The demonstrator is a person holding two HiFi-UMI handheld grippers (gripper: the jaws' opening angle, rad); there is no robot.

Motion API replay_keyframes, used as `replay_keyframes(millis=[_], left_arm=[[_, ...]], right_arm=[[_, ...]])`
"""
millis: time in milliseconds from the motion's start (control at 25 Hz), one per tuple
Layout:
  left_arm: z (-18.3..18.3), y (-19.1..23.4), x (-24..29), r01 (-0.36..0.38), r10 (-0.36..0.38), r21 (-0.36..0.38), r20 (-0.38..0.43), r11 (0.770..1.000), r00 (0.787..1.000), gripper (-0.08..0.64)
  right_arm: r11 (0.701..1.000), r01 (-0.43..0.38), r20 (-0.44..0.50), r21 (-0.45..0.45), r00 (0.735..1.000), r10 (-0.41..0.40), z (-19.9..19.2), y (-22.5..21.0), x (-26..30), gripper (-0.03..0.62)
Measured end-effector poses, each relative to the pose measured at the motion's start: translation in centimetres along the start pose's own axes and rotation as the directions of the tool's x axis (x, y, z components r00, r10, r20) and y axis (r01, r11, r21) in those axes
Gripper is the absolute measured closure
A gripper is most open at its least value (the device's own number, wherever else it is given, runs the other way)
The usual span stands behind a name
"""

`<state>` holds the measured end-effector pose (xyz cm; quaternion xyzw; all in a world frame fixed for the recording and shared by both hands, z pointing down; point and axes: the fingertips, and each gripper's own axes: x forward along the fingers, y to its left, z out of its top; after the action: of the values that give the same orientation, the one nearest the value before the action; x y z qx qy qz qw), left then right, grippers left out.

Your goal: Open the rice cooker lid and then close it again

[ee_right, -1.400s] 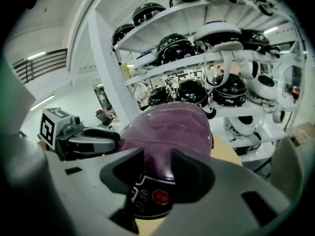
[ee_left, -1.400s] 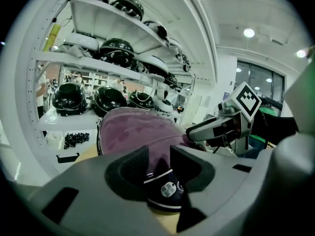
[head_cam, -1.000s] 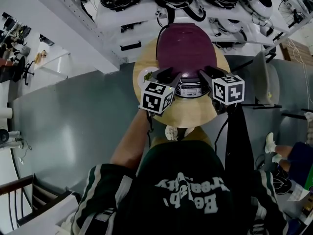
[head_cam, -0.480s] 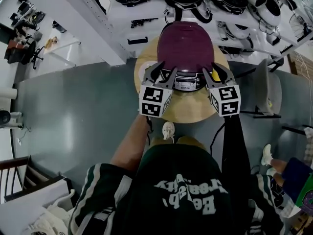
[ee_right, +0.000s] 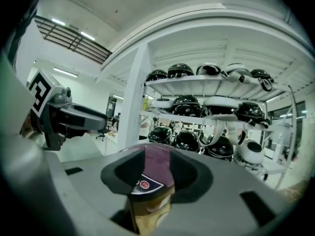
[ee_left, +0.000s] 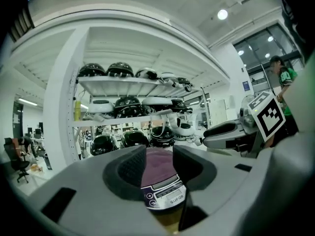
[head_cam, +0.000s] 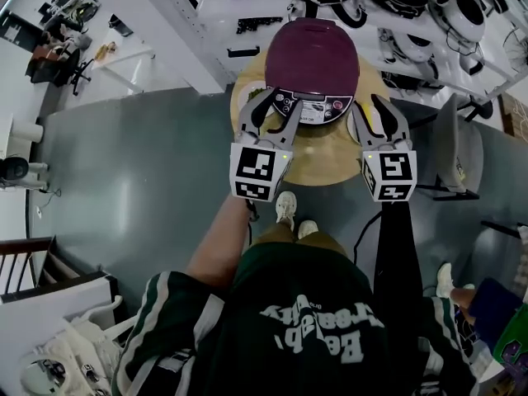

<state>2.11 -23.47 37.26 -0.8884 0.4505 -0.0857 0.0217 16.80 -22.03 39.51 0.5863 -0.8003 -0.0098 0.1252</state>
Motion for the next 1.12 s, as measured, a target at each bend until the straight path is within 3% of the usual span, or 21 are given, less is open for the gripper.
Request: replay_keyframes(millis=[320,520,720,1120], left_arm=[[2.0,-3.4,-4.1,-0.012,0.01,0.042,0.054,0.999,0.998,0.388],[2.7,-4.0,-5.9,-0.038,0.037,0.002,0.079,0.999,0.996,0.393],[3.0,-4.7,-6.5,-0.041,0.041,-0.001,0.082,0.999,0.996,0.393],[2.4,-5.5,-7.0,-0.017,0.018,-0.013,0.079,1.0,0.997,0.429]], right_arm=[[1.0,-0.025,0.077,0.014,0.997,0.024,0.9,0.9,-4.5,0.43],[0.999,-0.028,0.1,-0.034,0.995,0.031,1.5,1.6,-6.0,0.43],[0.999,-0.034,0.11,0.01,0.993,0.033,1.5,1.3,-6.8,0.431],[1.0,-0.03,0.094,-0.001,0.995,0.03,0.9,1.6,-7.3,0.497]])
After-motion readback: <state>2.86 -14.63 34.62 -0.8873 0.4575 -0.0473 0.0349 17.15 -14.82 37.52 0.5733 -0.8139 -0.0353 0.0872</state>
